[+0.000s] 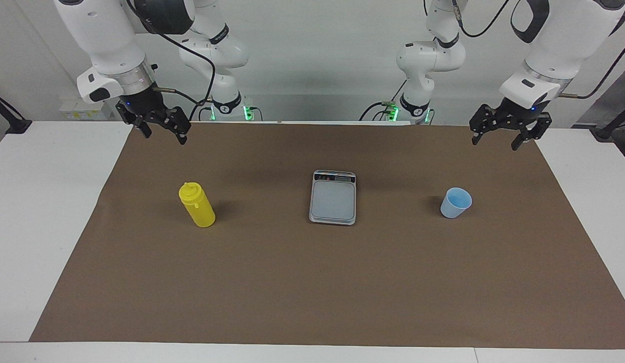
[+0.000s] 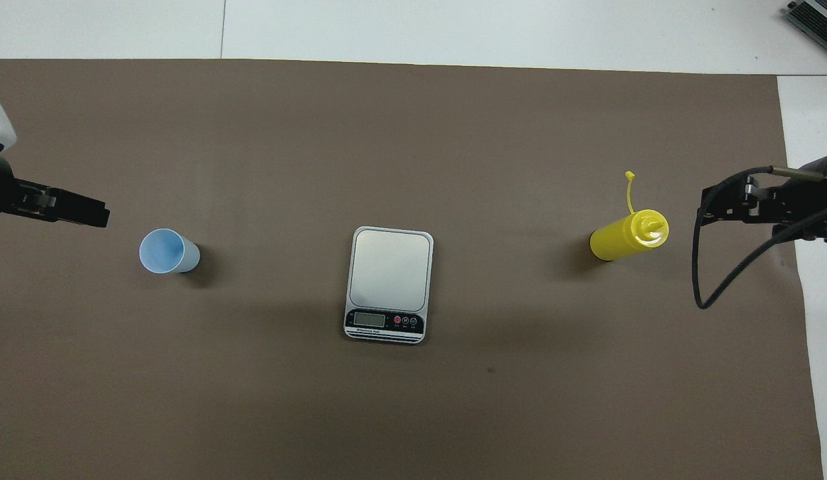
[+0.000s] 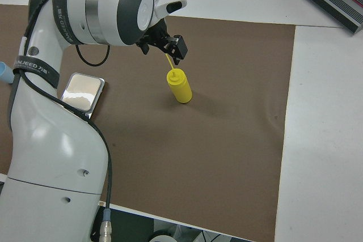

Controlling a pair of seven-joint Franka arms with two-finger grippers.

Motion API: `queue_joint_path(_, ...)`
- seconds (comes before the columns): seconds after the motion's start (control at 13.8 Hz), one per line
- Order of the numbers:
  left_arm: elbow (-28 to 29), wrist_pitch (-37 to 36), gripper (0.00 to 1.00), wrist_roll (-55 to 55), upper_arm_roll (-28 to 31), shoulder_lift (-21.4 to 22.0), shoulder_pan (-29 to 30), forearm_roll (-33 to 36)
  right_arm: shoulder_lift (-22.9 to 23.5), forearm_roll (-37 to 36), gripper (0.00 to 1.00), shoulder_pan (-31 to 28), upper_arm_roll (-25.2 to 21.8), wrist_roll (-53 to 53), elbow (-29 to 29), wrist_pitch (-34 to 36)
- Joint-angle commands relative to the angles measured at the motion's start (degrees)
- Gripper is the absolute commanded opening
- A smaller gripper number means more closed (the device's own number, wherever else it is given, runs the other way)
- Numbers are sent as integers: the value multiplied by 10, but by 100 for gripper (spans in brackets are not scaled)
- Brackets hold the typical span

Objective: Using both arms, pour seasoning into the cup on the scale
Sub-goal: 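Reach the left gripper to the light-blue cup and grasp it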

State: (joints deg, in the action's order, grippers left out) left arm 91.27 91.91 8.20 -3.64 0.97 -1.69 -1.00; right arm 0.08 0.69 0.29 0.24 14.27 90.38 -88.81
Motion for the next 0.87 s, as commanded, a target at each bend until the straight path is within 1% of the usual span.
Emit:
queue_joint_path(0.0, 21, 6, 100, 1, -1, 17, 6, -8, -13, 8, 100, -8, 3, -10, 16, -8)
queue_joint_path(0.14, 21, 3, 100, 3, -1, 17, 6, -8, -13, 8, 100, -8, 3, -9, 16, -8)
queue_joint_path(0.36, 36, -9, 100, -2, 0, 27, 7, -7, -13, 8, 100, -8, 3, -9, 16, -8)
queue_joint_path(0.51, 42, -1, 100, -2, 1, 28, 7, -5, -13, 8, 100, -8, 3, -9, 16, -8)
queue_joint_path(0.65, 97, 53, 100, 2, 1, 47, 28, -5, -13, 8, 100, -10, 3, -9, 16, -8)
queue_joint_path(0.72, 126, 85, 100, 1, 2, 51, 32, -5, -13, 8, 100, -12, 2, -13, 16, -10)
queue_joint_path(0.79, 142, 103, 100, -2, 2, 51, 43, -5, -12, 7, 100, -14, 3, -15, 16, -12)
